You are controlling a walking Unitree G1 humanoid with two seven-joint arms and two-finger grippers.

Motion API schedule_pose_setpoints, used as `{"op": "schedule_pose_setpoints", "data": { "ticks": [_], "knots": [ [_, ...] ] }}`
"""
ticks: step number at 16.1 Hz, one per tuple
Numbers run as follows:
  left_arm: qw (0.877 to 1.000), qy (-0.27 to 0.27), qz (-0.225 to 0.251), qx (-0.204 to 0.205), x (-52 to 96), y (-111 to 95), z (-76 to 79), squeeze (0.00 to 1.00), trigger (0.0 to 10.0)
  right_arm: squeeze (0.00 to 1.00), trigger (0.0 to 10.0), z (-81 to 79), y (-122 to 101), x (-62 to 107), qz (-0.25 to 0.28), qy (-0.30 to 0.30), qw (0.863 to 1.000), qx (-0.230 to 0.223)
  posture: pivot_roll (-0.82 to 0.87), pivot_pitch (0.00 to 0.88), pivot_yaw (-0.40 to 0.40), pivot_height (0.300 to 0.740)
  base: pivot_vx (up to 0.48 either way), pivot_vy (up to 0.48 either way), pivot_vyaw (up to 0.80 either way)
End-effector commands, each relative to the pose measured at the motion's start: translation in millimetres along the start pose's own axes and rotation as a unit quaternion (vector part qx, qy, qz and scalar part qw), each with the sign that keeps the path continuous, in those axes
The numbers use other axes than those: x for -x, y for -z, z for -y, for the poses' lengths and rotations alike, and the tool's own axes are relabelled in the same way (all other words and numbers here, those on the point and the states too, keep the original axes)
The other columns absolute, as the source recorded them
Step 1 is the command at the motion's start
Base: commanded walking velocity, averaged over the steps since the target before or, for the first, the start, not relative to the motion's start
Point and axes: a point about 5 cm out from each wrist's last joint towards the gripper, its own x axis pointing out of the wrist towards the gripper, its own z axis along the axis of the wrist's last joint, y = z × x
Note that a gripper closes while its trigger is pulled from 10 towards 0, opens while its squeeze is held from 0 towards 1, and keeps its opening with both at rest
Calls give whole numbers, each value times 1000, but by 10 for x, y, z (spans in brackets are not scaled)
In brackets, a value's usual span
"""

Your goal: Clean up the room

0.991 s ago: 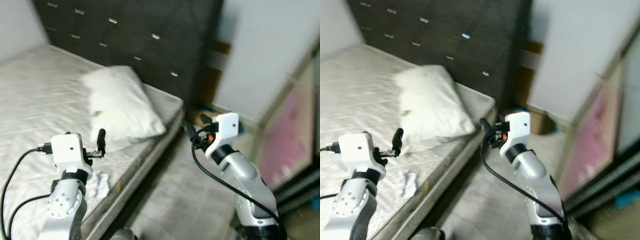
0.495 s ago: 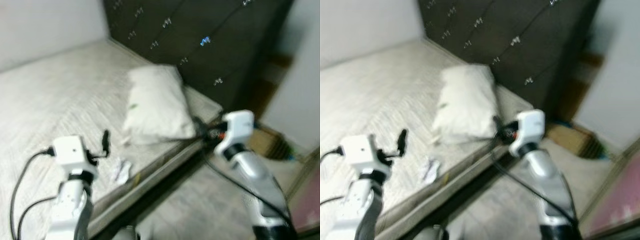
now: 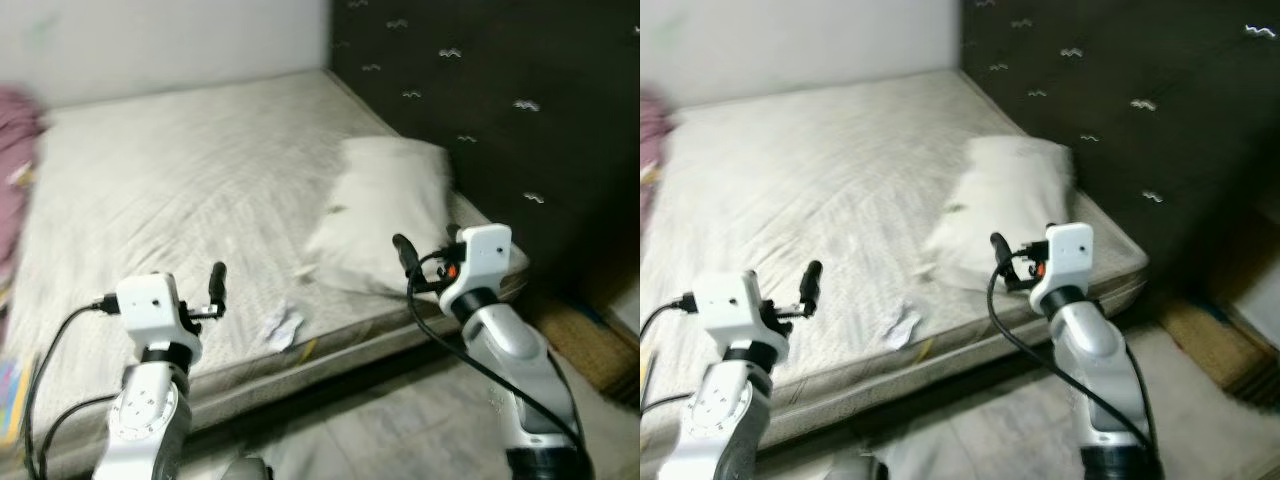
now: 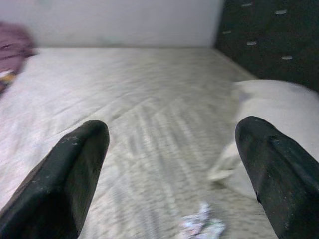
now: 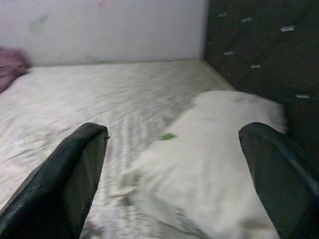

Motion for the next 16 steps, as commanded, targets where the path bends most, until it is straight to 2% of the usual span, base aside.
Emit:
{"op": "schedule_pose_setpoints", "data": {
  "ticks": [1, 11, 12, 13, 16],
  "knots": [
    [1000, -10, -1, -9, -2, -7, -20, 0, 10000, 1000, 10000, -2, -15, -12, 3, 0, 1000, 4, 46, 0, -56, 740, 0, 0, 794],
    [1000, 8, 10, -17, -59, -67, -6, 0, 10000, 1000, 10000, -8, -29, -90, 14, 13, 1000, 0, 53, 0, -44, 740, 0, 0, 789],
    [1000, 10, 11, -16, -55, -69, -6, 0, 10000, 804, 10000, -10, -33, -90, 15, 12, 1000, 2, 49, 0, -43, 740, 0, 0, 425],
    [1000, 15, 12, -15, -43, -65, 1, 0, 10000, 0, 10000, -7, -32, -94, 14, 15, 1000, 2, 46, 0, -44, 740, 0, 0, 0],
    [1000, 22, 14, -14, -38, -65, 22, 0, 10000, 0, 10000, 10, -35, -102, 14, 18, 1000, -2, 44, 0, -44, 740, 277, 0, 0]
  ]
}}
